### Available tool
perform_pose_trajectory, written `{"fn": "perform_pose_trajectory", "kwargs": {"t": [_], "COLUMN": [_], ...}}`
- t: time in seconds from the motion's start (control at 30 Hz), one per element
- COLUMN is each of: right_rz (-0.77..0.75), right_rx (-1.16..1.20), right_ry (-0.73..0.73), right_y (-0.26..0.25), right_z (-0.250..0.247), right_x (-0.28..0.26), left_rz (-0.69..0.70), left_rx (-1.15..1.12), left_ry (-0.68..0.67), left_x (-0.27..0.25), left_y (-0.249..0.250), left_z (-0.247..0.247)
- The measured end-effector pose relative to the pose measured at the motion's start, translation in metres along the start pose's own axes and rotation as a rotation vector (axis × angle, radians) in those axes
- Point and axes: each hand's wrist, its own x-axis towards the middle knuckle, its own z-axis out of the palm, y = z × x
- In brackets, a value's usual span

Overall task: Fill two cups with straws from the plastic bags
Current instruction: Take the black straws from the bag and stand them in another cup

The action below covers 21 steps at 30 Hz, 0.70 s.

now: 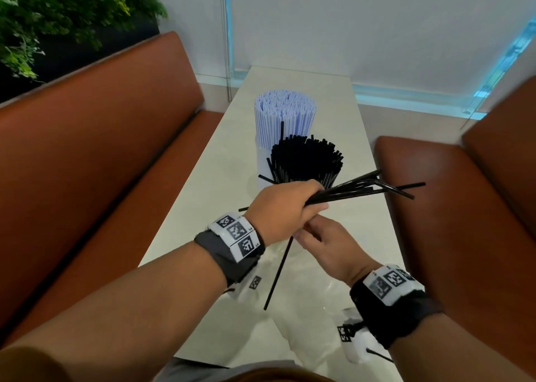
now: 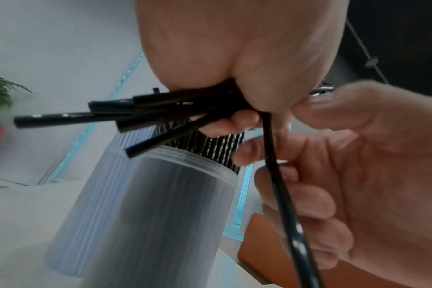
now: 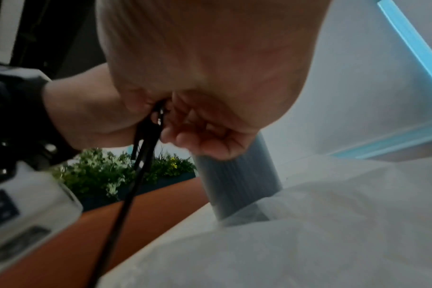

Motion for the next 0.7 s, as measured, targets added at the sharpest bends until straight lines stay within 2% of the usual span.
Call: {"fn": "perform_pose_trajectory", "kwargs": {"t": [0.07, 0.17, 0.3, 0.47, 0.6, 0.7], "right_rz": [0.067, 0.108, 0.111, 0.157, 0.115, 0.028], "right_rx": [0.163, 0.175, 0.344, 0.504, 0.682, 0.739], "right_ry": [-0.053, -0.099, 0.069, 0.203, 0.265, 0.408], "right_y": [-0.003, 0.004, 0.015, 0.022, 0.019, 0.017], "right_z": [0.003, 0.004, -0.001, -0.010, -0.014, -0.014], "right_x": [0.003, 0.005, 0.004, 0.001, 0.002, 0.007], "left_rz": [-0.020, -0.039, -0.131, -0.266, -0.275, -0.252], "left_rx": [-0.026, -0.075, -0.131, -0.212, -0.054, -0.002], "left_ry": [0.002, 0.012, 0.018, -0.144, -0.181, -0.227], "left_x": [0.001, -0.003, -0.015, -0.042, -0.053, -0.055], "left_y": [0.004, 0.003, -0.006, -0.022, -0.029, -0.029], "left_z": [0.004, 0.007, 0.009, 0.021, 0.029, 0.034]}}
